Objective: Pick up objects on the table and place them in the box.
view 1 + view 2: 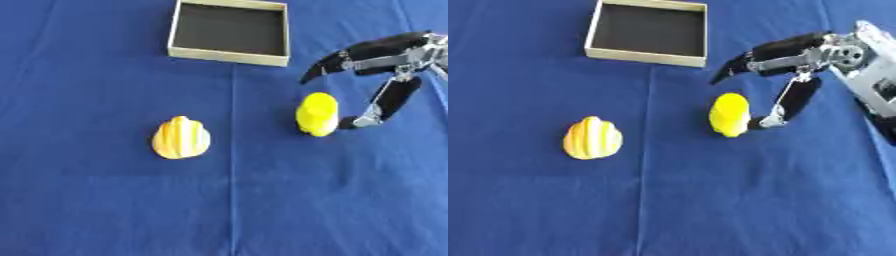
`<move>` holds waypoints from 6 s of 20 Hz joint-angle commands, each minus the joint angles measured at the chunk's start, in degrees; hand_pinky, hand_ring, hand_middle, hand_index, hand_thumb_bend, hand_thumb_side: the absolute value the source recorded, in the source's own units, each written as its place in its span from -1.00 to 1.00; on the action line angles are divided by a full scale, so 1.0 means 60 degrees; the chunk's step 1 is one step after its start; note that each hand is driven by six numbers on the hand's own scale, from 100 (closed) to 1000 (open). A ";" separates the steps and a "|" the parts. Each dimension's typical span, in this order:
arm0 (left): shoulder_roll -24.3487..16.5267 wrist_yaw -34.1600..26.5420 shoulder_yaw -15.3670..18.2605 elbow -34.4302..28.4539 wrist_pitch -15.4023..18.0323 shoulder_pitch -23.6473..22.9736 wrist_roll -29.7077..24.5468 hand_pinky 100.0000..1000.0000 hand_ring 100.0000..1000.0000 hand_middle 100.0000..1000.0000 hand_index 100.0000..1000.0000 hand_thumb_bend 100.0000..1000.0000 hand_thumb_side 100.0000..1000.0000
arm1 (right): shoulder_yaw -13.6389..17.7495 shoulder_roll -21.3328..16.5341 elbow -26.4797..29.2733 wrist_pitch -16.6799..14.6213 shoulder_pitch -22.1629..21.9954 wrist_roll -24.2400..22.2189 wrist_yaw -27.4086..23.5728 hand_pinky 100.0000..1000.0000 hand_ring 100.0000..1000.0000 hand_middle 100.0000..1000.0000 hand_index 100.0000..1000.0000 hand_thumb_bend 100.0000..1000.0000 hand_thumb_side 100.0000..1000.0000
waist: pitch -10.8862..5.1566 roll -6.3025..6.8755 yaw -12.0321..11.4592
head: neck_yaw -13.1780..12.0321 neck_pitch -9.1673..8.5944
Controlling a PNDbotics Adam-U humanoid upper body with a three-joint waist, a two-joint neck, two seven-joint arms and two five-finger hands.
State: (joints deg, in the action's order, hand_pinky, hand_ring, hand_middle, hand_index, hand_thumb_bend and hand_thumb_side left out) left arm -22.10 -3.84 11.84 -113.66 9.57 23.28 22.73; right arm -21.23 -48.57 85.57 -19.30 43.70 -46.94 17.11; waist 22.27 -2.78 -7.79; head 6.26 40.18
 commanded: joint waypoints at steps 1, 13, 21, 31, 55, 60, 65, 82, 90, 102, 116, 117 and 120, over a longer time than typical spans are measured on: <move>-0.0099 -0.0025 -0.0003 -0.0155 0.0008 0.0142 -0.0025 0.54 0.49 0.33 0.52 -1.00 0.37 | 0.0067 -0.0021 -0.0310 -0.0195 0.0213 -0.0075 0.0146 0.86 1.00 0.79 0.92 -0.49 -0.69 | -0.0159 0.0042 -0.0015 | 0.0019 -0.0043; -0.0041 -0.0049 -0.0002 -0.0155 -0.0025 0.0121 -0.0071 0.54 0.49 0.33 0.51 -1.00 0.38 | 0.0144 0.0415 -0.1315 -0.0341 0.0185 0.0919 0.0567 0.73 0.67 0.04 0.21 -0.86 -0.79 | -0.0125 0.0054 -0.0045 | -0.0041 -0.0010; -0.0063 -0.0026 0.0018 -0.0155 -0.0019 0.0118 -0.0047 0.54 0.49 0.33 0.51 -1.00 0.38 | 0.0736 0.0061 -0.0018 0.0299 -0.0005 0.1531 -0.0783 0.69 0.60 -0.06 0.03 -1.00 -0.96 | -0.0154 0.0067 0.0015 | -0.0111 0.0008; -0.0157 0.0003 -0.0030 -0.0155 0.0034 0.0193 -0.0065 0.54 0.50 0.34 0.52 -1.00 0.37 | 0.1330 0.0095 0.0579 0.1279 0.1603 0.2133 -0.1292 0.70 0.52 0.00 0.11 -1.00 -1.00 | -0.0072 0.0165 0.0085 | 0.0121 -0.0215; -0.0209 -0.0255 -0.0369 -0.0155 0.0274 0.0937 -0.0520 0.54 0.50 0.34 0.51 -1.00 0.40 | 0.2022 0.2889 -0.5193 0.0676 0.4148 0.4531 0.3378 0.77 0.66 0.28 0.38 -1.00 -0.90 | 0.0870 -0.0209 -0.1090 | 0.1636 -0.1318; -0.0169 -0.0302 -0.0364 -0.0155 0.0224 0.0902 -0.0550 0.54 0.50 0.34 0.51 -1.00 0.41 | 0.2084 0.2998 -0.5495 0.0584 0.4126 0.4759 0.3952 0.82 0.97 0.75 0.80 -0.83 -0.56 | 0.0893 -0.0208 -0.1105 | 0.1609 -0.1294; -0.0132 -0.0331 -0.0369 -0.0155 0.0149 0.0854 -0.0580 0.54 0.50 0.34 0.51 -1.00 0.41 | 0.2121 0.2942 -0.5253 0.0246 0.4117 0.4564 0.4081 0.88 1.00 0.93 0.96 -0.75 -0.36 | 0.0847 -0.0192 -0.1037 | 0.1505 -0.1237; -0.0280 -0.0246 -0.0457 -0.0155 -0.0056 0.0715 -0.0639 0.55 0.51 0.35 0.52 -1.00 0.40 | 0.2285 0.1626 -0.2075 0.1173 0.3399 0.4753 0.1789 0.83 1.00 0.90 0.97 -0.85 -0.37 | 0.0445 -0.0047 -0.0593 | 0.0945 -0.0865; -0.2067 0.2129 -0.1134 -0.0154 -0.1302 0.1162 -0.1697 0.56 0.53 0.41 0.60 -0.92 0.09 | 0.3004 -0.0638 0.2807 0.2624 0.0682 0.6199 -0.1674 0.79 0.91 0.78 0.89 -1.00 0.02 | 0.0251 0.0163 -0.0093 | 0.0534 -0.0625; -0.5787 0.2901 -0.4051 0.0062 -0.3078 0.2712 -0.6452 0.73 0.70 0.56 0.72 -0.49 0.27 | 0.4236 -0.1818 0.4837 0.2101 -0.1741 0.8358 -0.2382 0.78 0.86 0.74 0.83 -1.00 -0.14 | 0.0104 0.0506 0.0369 | 0.0247 -0.0450; -0.5078 0.3231 -0.5780 0.0402 -0.4054 0.3816 -0.8753 0.80 0.75 0.60 0.76 -0.32 0.30 | 0.4264 -0.1634 0.4838 0.2028 -0.2204 0.8712 -0.2165 0.77 0.85 0.73 0.82 -1.00 -0.12 | 0.0087 0.0581 0.0378 | 0.0187 -0.0413; -0.4954 0.3281 -0.5884 0.0488 -0.4062 0.3895 -0.8872 0.81 0.75 0.61 0.77 -0.30 0.27 | 0.4258 -0.1620 0.4838 0.2028 -0.2218 0.8715 -0.2145 0.77 0.85 0.73 0.82 -1.00 -0.12 | 0.0080 0.0580 0.0377 | 0.0183 -0.0405; -0.4581 0.3353 -0.6081 0.0721 -0.4134 0.4100 -0.9129 0.82 0.77 0.62 0.77 -0.27 0.26 | 0.4233 -0.1566 0.4838 0.2051 -0.2207 0.8713 -0.2096 0.77 0.85 0.73 0.81 -1.00 -0.12 | 0.0061 0.0573 0.0348 | 0.0189 -0.0376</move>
State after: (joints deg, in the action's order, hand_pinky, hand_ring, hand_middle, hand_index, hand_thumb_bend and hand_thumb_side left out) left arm -49.32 15.94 -24.69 -109.49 -15.10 46.91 -31.32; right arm 3.45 -56.86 113.67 -6.97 30.09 5.06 4.17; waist 24.29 0.69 -5.69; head 7.53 37.75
